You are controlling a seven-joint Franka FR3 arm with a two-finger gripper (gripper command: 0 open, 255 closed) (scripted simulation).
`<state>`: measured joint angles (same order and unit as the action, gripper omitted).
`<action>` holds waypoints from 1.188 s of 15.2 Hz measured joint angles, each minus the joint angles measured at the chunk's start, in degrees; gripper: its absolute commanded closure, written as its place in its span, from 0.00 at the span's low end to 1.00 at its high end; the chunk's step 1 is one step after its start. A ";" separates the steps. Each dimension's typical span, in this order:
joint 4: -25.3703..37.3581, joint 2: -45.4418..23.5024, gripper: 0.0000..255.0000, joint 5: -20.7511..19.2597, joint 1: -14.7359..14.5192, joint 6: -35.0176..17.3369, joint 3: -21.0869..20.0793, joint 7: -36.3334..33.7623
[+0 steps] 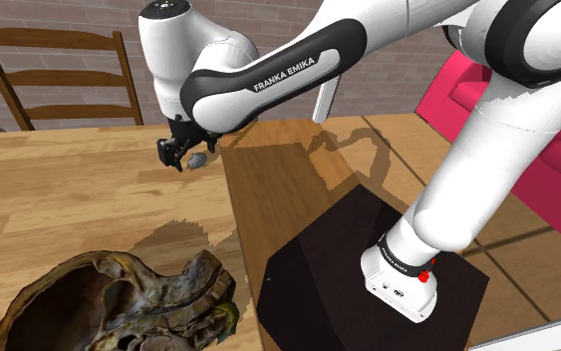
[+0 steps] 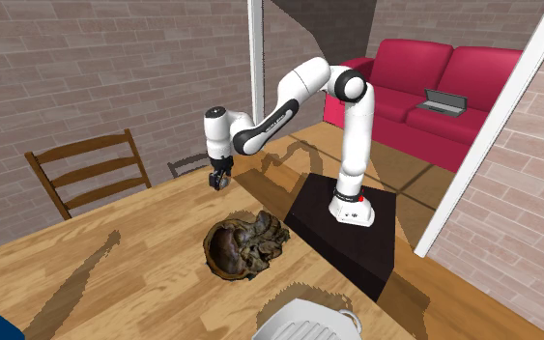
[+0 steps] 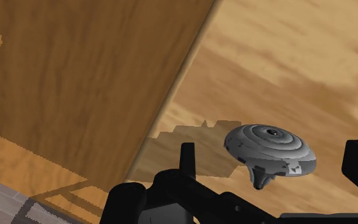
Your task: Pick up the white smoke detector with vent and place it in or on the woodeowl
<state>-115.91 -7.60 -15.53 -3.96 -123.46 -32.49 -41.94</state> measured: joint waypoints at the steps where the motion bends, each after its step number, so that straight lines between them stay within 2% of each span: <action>1: -0.01 -0.01 0.00 -0.01 0.00 -0.02 0.00 0.00; 3: -0.01 -0.01 0.00 -0.01 0.00 -0.03 0.01 0.00; 4: -0.01 -0.01 1.00 -0.01 0.00 -0.03 0.01 0.00; 14: -0.01 -0.02 1.00 -0.02 0.01 -0.03 0.01 0.00; 18: 1.20 0.97 1.00 0.93 0.14 1.88 -0.13 0.88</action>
<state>-114.71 -6.63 -14.60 -3.82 -121.57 -32.62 -41.05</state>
